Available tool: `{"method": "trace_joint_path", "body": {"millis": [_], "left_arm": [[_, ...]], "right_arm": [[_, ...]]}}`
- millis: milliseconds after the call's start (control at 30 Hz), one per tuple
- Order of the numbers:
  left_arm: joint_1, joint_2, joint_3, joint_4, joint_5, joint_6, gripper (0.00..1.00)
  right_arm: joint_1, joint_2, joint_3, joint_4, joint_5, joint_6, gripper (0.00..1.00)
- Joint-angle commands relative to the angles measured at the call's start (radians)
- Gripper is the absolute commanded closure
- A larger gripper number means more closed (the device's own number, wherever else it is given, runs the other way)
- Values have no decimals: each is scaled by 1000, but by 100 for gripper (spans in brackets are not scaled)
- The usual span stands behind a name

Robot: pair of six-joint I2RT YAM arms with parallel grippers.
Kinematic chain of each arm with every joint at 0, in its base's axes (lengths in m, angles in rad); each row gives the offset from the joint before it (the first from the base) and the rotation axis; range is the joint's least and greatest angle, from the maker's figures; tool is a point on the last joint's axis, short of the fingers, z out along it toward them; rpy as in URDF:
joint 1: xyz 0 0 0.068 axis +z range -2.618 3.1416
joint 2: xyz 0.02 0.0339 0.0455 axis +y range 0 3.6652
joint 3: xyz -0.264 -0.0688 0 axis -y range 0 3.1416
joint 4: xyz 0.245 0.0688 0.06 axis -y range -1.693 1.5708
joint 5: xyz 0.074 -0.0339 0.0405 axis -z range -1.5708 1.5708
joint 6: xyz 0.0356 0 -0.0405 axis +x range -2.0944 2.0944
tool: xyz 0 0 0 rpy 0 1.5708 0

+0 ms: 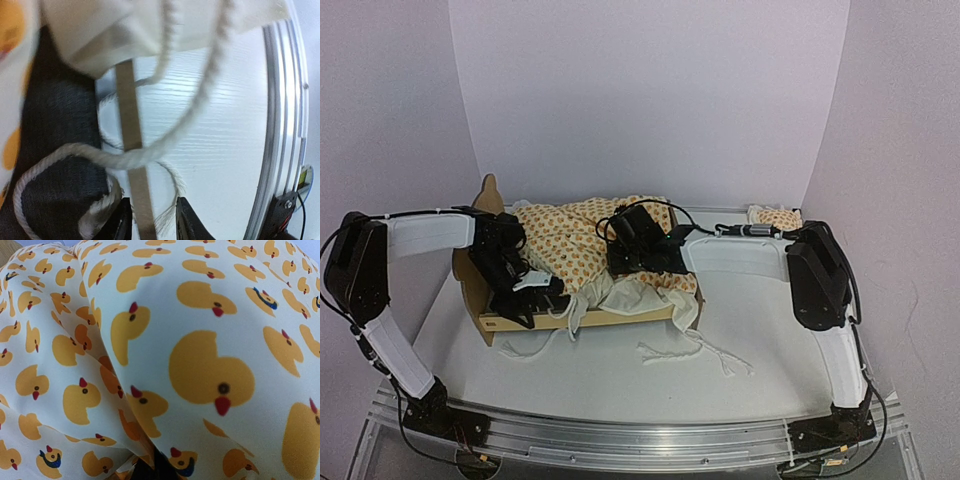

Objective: Set up the pet bed

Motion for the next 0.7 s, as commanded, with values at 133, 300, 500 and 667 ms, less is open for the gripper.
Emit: {"method": "trace_joint_path", "body": {"millis": [133, 300, 500, 667], "left_arm": [[-21, -38, 17, -127, 48, 124, 74], [-27, 20, -29, -66, -21, 127, 71], [-76, 72, -95, -38, -87, 156, 70], [-95, 96, -156, 57, -214, 162, 69]], "right_arm": [[-5, -54, 8, 18, 12, 9, 100], [-4, -56, 7, 19, 14, 8, 100], [-5, -59, 0, 20, 18, 12, 100], [-4, -58, -1, 20, 24, 8, 100]]}}
